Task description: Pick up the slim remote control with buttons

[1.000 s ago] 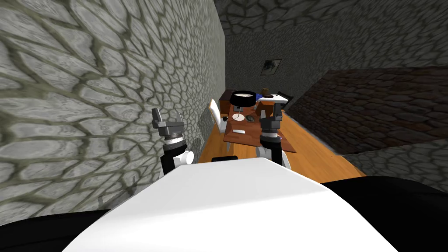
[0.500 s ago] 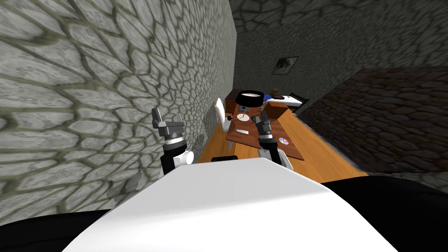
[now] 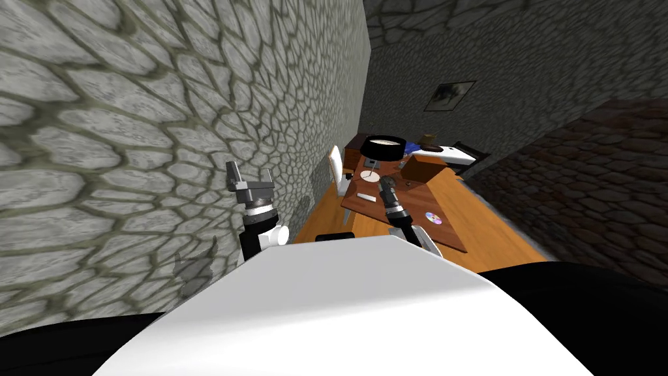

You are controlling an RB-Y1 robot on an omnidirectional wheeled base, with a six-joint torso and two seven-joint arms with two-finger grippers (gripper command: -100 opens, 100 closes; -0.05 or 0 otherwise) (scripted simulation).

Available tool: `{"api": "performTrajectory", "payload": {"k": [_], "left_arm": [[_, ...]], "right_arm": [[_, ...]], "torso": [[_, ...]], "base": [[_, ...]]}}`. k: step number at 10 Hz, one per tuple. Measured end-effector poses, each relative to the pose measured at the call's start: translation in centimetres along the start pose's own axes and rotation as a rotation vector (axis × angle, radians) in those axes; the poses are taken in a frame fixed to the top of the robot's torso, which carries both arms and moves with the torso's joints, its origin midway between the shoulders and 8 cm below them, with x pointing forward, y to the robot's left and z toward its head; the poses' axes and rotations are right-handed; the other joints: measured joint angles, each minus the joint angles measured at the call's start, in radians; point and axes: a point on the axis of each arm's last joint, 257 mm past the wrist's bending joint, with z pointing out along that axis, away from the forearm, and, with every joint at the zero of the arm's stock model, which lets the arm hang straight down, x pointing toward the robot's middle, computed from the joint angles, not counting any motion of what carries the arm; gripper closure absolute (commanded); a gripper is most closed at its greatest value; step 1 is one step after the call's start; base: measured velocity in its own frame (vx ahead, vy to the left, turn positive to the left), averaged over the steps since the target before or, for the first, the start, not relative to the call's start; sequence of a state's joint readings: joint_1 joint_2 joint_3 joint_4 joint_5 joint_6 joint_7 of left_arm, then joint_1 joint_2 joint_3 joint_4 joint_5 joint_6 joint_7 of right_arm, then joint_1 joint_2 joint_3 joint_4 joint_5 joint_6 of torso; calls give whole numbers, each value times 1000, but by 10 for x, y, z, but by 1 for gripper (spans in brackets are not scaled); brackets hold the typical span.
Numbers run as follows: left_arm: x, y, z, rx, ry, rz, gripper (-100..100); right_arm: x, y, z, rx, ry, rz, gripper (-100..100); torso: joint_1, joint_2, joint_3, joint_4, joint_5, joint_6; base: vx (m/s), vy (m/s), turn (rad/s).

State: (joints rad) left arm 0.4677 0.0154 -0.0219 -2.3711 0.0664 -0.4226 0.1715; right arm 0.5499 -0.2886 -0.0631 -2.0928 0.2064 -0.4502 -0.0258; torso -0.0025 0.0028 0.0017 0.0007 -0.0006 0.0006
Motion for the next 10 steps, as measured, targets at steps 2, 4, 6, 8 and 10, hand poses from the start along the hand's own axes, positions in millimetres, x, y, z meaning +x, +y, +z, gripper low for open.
{"api": "performTrajectory", "payload": {"k": [2,4,6,8,10], "left_arm": [[0,0,0,0,0,0,0],[0,0,0,0,0,0,0],[0,0,0,0,0,0,0],[0,0,0,0,0,0,0],[0,0,0,0,0,0,0]], "right_arm": [[9,-21,-11,51,55,-49,-100],[14,-47,-23,100,107,-96,-100],[24,-74,-37,152,163,-143,-100],[27,-98,-54,203,221,-194,-100],[29,-122,-75,255,282,-243,-100]], "torso": [[1,-1,0,0,0,0],[1,-1,-1,0,0,0],[1,-1,-1,0,0,0],[1,-2,-1,0,0,0],[1,-3,-1,-1,0,0]], "base": [[-36,3,189],[-34,6,210],[-26,-4,172],[-18,6,226],[-12,9,160]]}}
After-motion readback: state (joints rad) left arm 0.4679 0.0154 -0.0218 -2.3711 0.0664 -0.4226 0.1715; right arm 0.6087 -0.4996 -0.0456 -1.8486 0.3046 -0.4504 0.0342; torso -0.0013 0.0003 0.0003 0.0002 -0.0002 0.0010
